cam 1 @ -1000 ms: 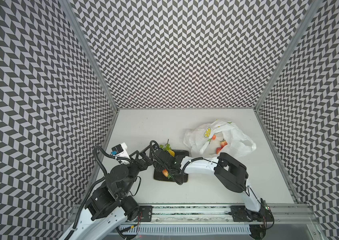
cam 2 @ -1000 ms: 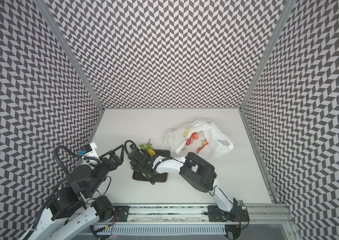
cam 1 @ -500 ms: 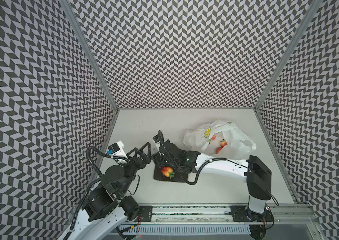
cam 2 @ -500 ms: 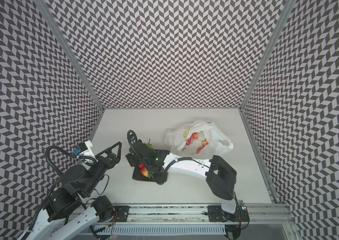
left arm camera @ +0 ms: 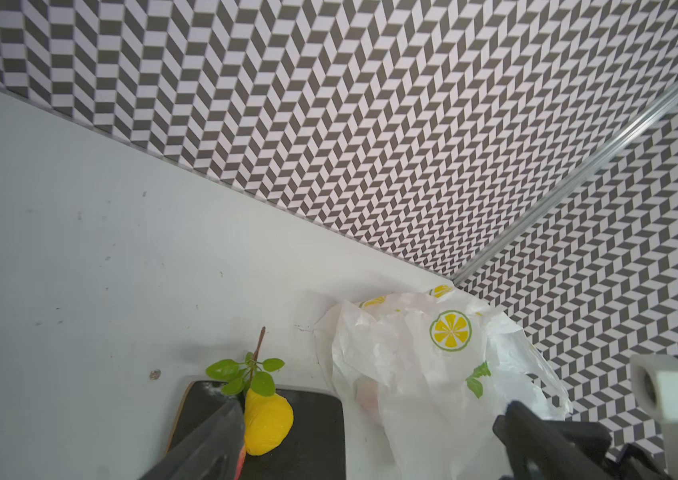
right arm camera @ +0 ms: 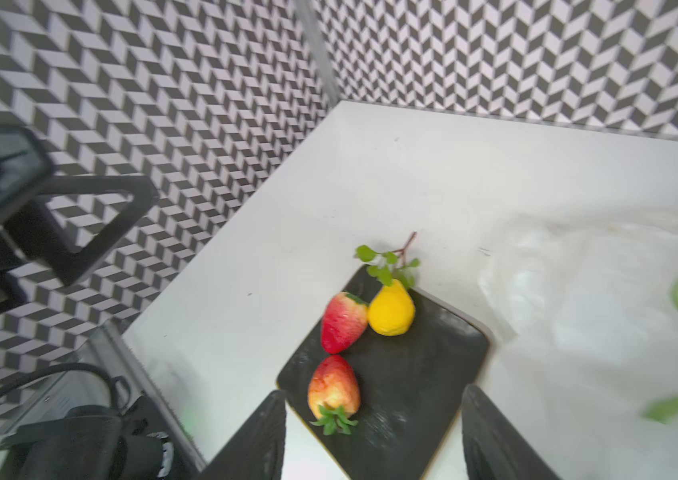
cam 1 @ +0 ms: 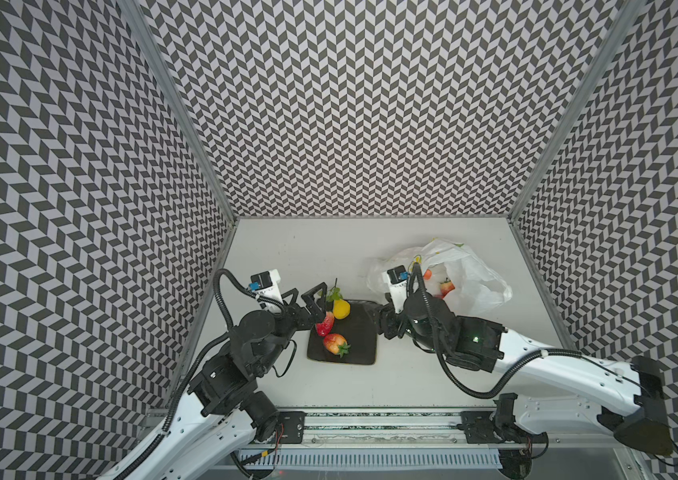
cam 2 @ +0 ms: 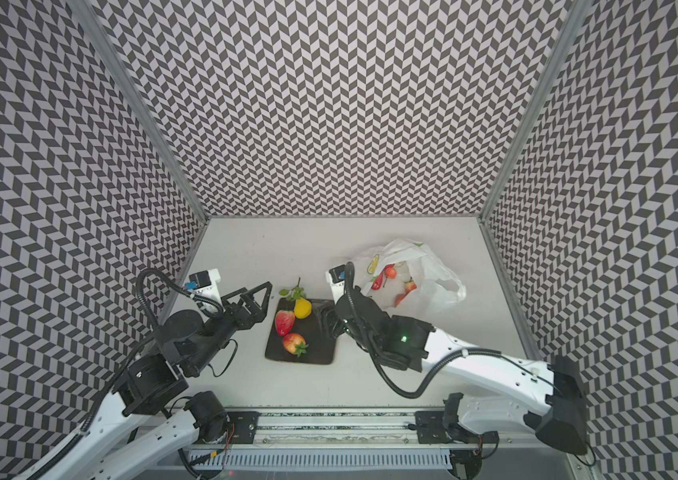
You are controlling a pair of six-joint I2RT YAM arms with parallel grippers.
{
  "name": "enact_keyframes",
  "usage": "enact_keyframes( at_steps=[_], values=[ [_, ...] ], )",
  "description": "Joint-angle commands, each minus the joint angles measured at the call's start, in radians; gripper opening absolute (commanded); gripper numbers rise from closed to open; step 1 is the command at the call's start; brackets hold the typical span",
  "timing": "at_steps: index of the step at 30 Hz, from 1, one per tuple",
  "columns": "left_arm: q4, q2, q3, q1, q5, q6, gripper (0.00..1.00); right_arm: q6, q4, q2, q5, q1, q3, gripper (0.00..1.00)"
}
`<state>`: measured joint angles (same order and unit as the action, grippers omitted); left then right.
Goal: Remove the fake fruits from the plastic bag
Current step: 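Open the right gripper to release the strawberry onto the tray, then move the right gripper back into the bag while the left gripper holds the bag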
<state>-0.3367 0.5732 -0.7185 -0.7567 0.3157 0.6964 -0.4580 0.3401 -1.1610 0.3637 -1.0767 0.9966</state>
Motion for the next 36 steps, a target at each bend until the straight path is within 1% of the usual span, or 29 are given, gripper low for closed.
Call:
enact_keyframes(
  at_steps=[1,4,5,7,9,11,17,22,25,27,29,33,36],
  values=[
    [0.1,0.071,-0.011,0.004,-0.138,-0.045,0.97,-0.117,0.108,0.087,0.027,0.11,-0.071,0.61],
    [0.15,0.166,-0.025,-0.005,-0.263,-0.063,0.97,-0.152,0.109,0.153,-0.002,0.212,-0.136,0.58],
    [0.161,0.201,-0.032,-0.022,-0.284,-0.066,0.97,-0.157,0.102,0.174,-0.019,0.239,-0.155,0.57],
    [0.178,0.259,-0.049,-0.088,-0.271,-0.079,0.98,-0.164,0.077,0.206,-0.057,0.282,-0.186,0.57],
    [0.197,0.32,-0.069,-0.176,-0.222,-0.094,1.0,-0.175,0.06,0.23,-0.078,0.322,-0.214,0.56],
    [0.211,0.383,-0.088,-0.22,-0.214,-0.102,1.0,-0.188,0.058,0.241,-0.081,0.36,-0.233,0.55],
    [0.256,0.551,-0.141,-0.287,-0.258,-0.138,1.0,-0.202,0.002,0.29,-0.143,0.447,-0.285,0.55],
    [0.255,0.668,-0.176,-0.288,-0.245,-0.152,1.0,-0.202,-0.041,0.242,-0.157,0.503,-0.317,0.55],
    [0.271,0.715,-0.18,-0.267,-0.231,-0.127,0.93,-0.199,-0.101,0.169,-0.174,0.53,-0.333,0.54],
    [0.289,0.743,-0.175,-0.246,-0.243,-0.108,0.87,-0.184,-0.122,0.106,-0.139,0.53,-0.328,0.54],
    [0.329,0.761,-0.155,-0.229,-0.259,-0.088,0.79,-0.164,-0.139,0.033,-0.106,0.53,-0.32,0.54],
    [0.388,0.794,-0.127,-0.219,-0.277,-0.062,0.63,-0.124,-0.16,-0.101,-0.09,0.532,-0.3,0.55],
    [0.417,0.813,-0.113,-0.215,-0.284,-0.052,0.46,-0.105,-0.13,-0.194,-0.064,0.535,-0.291,0.55]
  ],
)
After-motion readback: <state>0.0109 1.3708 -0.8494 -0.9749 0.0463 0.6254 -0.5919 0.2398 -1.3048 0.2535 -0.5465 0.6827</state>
